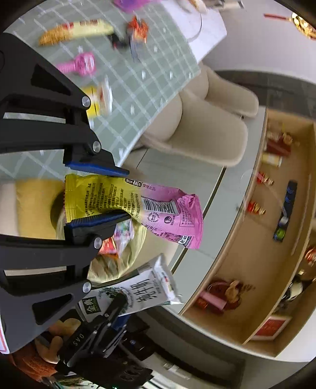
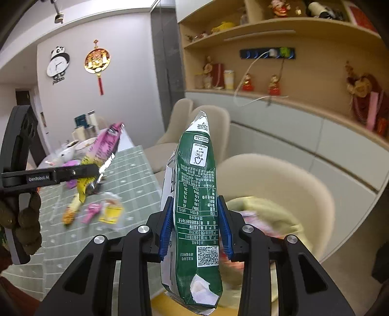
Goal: Collect trash
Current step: 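Carry the pink-yellow packet and green-white carton over to the bin, then open the left tool over the bin while the right tool opens to drop the carton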
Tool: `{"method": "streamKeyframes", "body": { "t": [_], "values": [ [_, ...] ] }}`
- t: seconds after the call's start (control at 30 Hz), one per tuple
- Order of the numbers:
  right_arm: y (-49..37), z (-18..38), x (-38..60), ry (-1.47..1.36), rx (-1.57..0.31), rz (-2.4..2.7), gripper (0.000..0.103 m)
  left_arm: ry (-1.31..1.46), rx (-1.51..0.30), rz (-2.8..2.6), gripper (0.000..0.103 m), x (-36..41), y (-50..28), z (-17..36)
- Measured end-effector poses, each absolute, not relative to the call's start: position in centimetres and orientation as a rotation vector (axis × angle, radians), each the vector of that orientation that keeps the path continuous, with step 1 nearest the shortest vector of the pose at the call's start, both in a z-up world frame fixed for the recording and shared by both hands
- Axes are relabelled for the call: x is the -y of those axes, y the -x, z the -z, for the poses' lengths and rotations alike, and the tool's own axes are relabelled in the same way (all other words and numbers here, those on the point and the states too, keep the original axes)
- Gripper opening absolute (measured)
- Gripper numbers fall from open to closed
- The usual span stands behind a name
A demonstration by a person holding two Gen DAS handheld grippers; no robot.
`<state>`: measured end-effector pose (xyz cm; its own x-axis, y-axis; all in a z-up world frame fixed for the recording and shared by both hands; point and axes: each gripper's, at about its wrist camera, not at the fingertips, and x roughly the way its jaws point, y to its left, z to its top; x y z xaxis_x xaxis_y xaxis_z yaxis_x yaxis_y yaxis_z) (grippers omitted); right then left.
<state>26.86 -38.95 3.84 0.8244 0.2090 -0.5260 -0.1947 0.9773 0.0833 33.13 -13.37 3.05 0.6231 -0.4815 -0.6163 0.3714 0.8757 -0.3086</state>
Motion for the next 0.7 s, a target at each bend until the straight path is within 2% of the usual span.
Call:
{"method": "streamKeyframes", "body": {
  "t": [0.37, 0.7],
  "values": [
    [-28.3, -1.7, 47.4, -0.118, -0.573, -0.127, 0.033, 0.060, -0.849, 0.571, 0.028, 24.2, -35.5, -0.1],
    [-30.3, 0.2, 49.4, -0.171, -0.584, -0.126, 0.033, -0.005, -0.912, 0.554, 0.028, 27.6, -36.5, 2.0]
  ]
}}
